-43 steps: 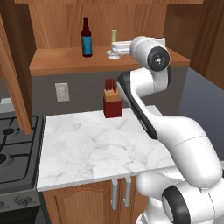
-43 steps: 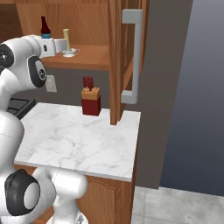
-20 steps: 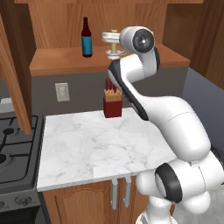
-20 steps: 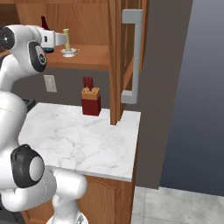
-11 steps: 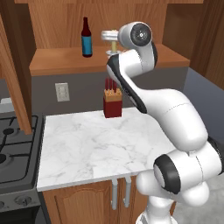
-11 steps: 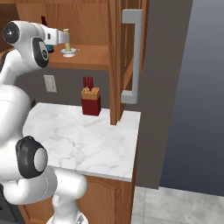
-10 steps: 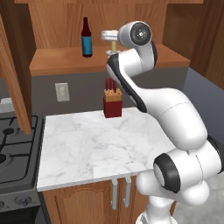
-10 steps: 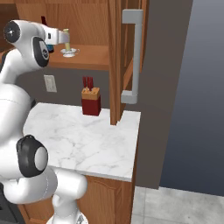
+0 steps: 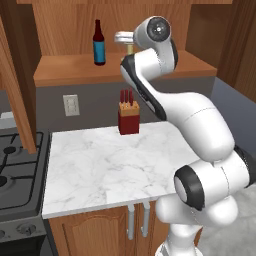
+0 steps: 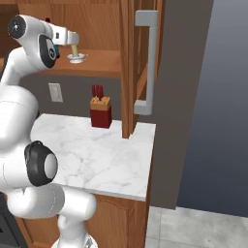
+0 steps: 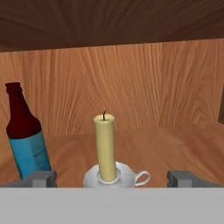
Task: Get the candle and the beer from the cabinet and move them to the dining counter.
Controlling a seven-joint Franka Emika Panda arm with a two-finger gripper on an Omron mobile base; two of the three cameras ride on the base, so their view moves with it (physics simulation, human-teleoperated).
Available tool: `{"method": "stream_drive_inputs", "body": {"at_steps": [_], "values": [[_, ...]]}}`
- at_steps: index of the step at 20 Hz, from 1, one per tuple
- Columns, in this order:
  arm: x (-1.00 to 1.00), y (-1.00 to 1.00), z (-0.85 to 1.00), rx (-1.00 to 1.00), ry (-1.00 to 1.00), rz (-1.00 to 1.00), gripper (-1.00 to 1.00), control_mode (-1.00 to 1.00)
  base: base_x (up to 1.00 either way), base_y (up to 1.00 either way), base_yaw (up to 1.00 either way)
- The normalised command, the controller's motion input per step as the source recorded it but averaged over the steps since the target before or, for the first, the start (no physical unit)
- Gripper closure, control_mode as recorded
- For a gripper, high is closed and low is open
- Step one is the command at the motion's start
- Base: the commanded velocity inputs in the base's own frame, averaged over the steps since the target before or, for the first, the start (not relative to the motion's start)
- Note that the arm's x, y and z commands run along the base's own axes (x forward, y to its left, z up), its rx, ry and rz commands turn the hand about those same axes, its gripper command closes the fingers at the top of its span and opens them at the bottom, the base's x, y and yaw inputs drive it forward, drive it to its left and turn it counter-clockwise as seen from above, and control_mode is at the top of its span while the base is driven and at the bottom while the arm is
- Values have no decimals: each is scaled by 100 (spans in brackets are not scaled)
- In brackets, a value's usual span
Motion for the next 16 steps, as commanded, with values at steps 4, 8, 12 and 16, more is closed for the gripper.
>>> {"method": "stream_drive_inputs", "body": {"at_steps": [4, 8, 12, 16], "values": [[14, 0, 3, 0, 0, 2, -100, -100, 0, 0, 0], [14, 0, 0, 0, 0, 2, -100, -100, 0, 0, 0], [10, 0, 0, 0, -9, 2, -100, -100, 0, 0, 0], [4, 0, 0, 0, -16, 4, -100, -100, 0, 0, 0]]}}
